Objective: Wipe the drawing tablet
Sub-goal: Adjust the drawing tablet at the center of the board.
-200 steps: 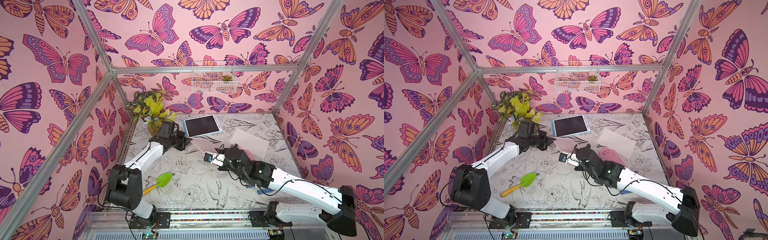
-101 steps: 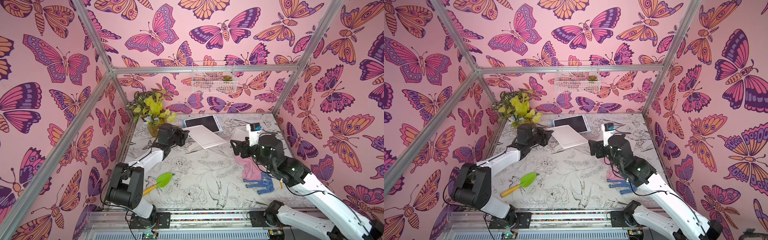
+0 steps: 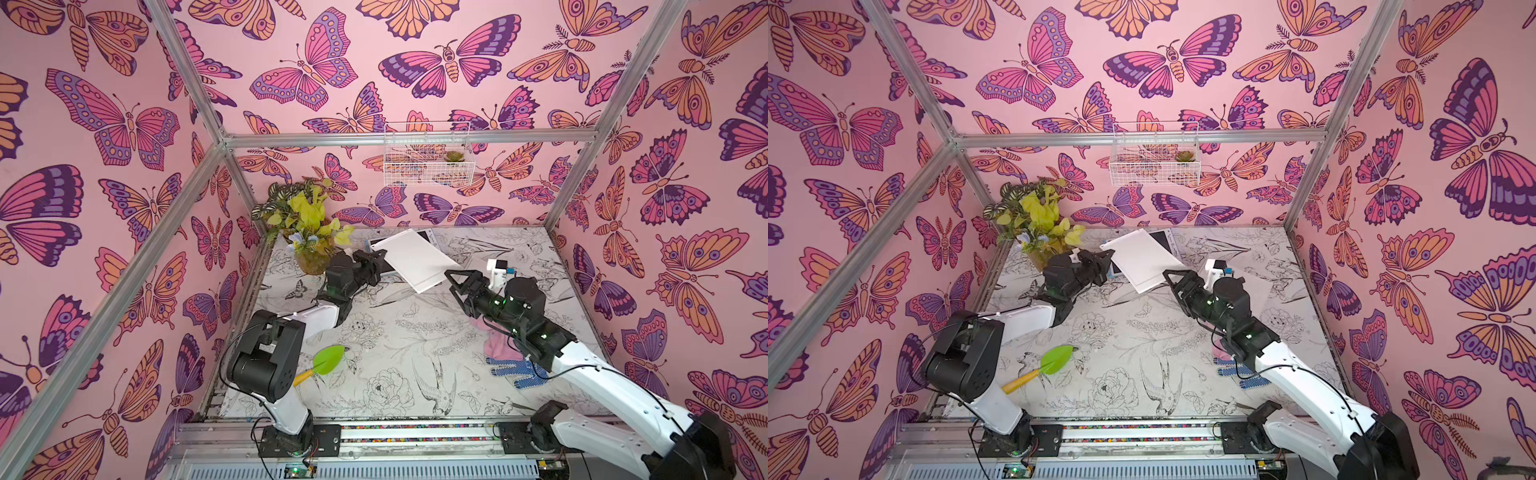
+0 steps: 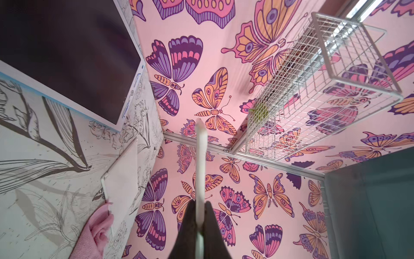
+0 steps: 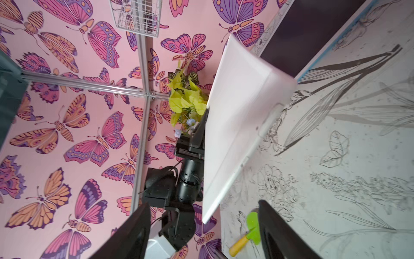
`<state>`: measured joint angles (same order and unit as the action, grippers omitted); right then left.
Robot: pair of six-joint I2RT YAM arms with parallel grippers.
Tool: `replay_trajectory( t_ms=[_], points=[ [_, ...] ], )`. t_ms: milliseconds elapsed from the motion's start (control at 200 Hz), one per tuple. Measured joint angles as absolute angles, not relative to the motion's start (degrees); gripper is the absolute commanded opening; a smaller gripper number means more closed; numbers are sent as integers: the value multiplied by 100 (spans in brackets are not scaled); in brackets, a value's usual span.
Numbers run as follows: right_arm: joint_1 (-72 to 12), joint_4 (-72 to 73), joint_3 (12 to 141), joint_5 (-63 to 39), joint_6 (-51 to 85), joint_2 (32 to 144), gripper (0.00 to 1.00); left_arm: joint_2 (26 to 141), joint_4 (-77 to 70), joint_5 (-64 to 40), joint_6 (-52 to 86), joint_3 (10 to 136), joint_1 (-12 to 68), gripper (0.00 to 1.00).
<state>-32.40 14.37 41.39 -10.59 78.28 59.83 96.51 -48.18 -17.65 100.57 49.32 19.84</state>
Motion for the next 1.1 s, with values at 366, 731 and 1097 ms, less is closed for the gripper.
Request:
replay_trajectory(
  t_ms=[366, 731, 1097],
  points=[
    [-3070, 2176, 4139, -1164, 8337, 6598, 42, 9651, -5264, -1614, 10171, 4890, 2130, 0],
    [-3046, 2226, 4508, -1214, 8180, 7124, 0, 9651, -5409, -1516, 10228, 4845, 2263, 0],
    [-2921, 1863, 4626, -1317, 7878, 7039, 0, 9765, -5592, -1568, 10296, 4845, 2300, 22]
  ],
)
